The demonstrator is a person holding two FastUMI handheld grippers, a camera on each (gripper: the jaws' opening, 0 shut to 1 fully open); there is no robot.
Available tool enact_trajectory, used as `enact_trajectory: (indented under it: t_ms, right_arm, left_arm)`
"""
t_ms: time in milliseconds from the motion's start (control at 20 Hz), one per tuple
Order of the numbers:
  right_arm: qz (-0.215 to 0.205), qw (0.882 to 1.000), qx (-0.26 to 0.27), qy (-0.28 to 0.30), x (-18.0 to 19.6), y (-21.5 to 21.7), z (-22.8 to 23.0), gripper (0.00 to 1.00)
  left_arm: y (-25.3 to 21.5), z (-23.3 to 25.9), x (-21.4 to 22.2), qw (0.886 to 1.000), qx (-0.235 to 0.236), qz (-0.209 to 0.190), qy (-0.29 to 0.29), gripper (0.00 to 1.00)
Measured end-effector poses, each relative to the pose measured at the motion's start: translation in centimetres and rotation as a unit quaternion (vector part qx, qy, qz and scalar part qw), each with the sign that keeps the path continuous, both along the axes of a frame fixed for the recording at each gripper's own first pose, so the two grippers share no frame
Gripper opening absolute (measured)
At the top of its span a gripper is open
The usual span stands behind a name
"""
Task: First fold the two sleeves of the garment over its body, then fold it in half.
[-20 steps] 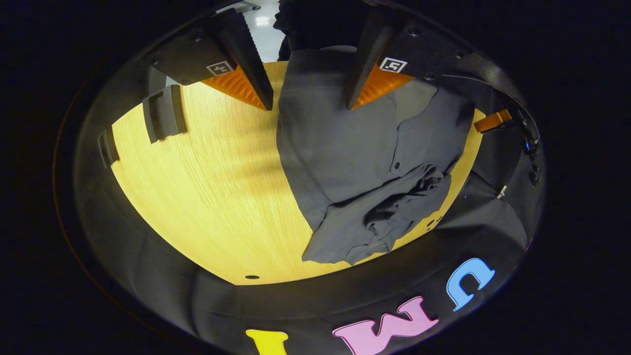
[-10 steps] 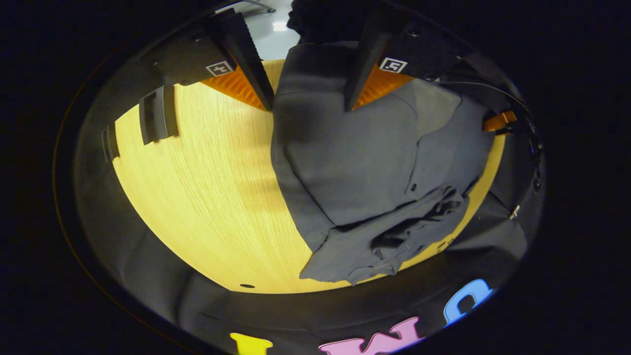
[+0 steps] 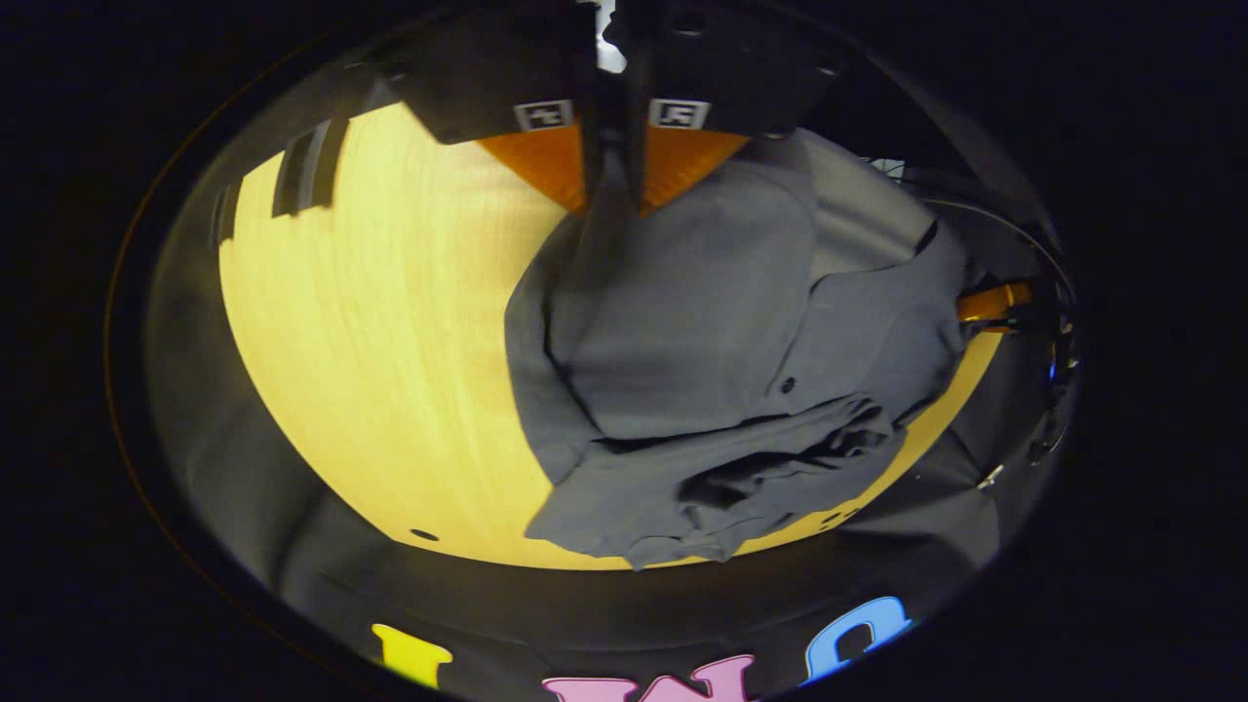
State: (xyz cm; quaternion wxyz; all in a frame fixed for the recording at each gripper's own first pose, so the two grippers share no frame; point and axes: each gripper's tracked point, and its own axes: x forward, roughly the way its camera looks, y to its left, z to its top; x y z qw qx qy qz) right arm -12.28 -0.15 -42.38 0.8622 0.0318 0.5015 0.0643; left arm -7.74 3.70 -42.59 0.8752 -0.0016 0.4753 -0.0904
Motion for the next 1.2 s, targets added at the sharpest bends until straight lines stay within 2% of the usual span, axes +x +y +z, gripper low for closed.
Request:
enact_trajectory:
  t_ms: [50,100,200,350,400,500,650,900,1200]
  right_arm:
    - [0.004,1.0,0.004,0.005,0.0,0.0,0.1,0.09]
    - [0.006,1.0,0.007,0.012,-0.2,-0.1,0.1,0.05]
    - [0.009,1.0,0.016,0.003,-0.4,0.0,1.3,0.05]
    - [0.0,0.999,0.047,-0.014,-1.3,0.1,4.4,0.06]
    - [-0.008,0.998,0.058,-0.019,-1.4,0.4,5.6,0.06]
    - [-0.015,0.997,0.072,-0.034,-1.4,0.3,8.0,0.05]
    - [-0.025,0.994,0.085,-0.063,-0.4,0.0,11.3,0.05]
    - [-0.04,0.984,0.098,-0.143,6.2,-0.5,17.2,0.05]
    - [-0.029,0.97,0.095,-0.222,15.8,-0.4,21.6,0.05]
  left_arm:
    - [-0.1,0.1,0.5,1.0,-0.008,0.012,0.006,0.1]
    - [0.2,0.3,0.6,1.0,-0.019,0.023,0.008,0.09]
    - [0.3,2.5,0.6,0.999,-0.037,0.03,-0.022,0.06]
    - [1.0,4.6,-1.6,0.998,-0.055,0.027,-0.014,0.06]
    - [1.3,6.1,-1.8,0.997,-0.066,0.031,-0.02,0.02]
    - [2.2,9.3,-2.1,0.996,-0.076,0.033,-0.029,0.06]
    - [3.5,14.2,-0.2,0.994,-0.094,0.04,-0.049,0.06]
    - [3.6,18.7,6.0,0.985,-0.129,0.075,-0.081,0.05]
    - [5.0,21.9,15.2,0.98,-0.117,0.067,-0.147,0.05]
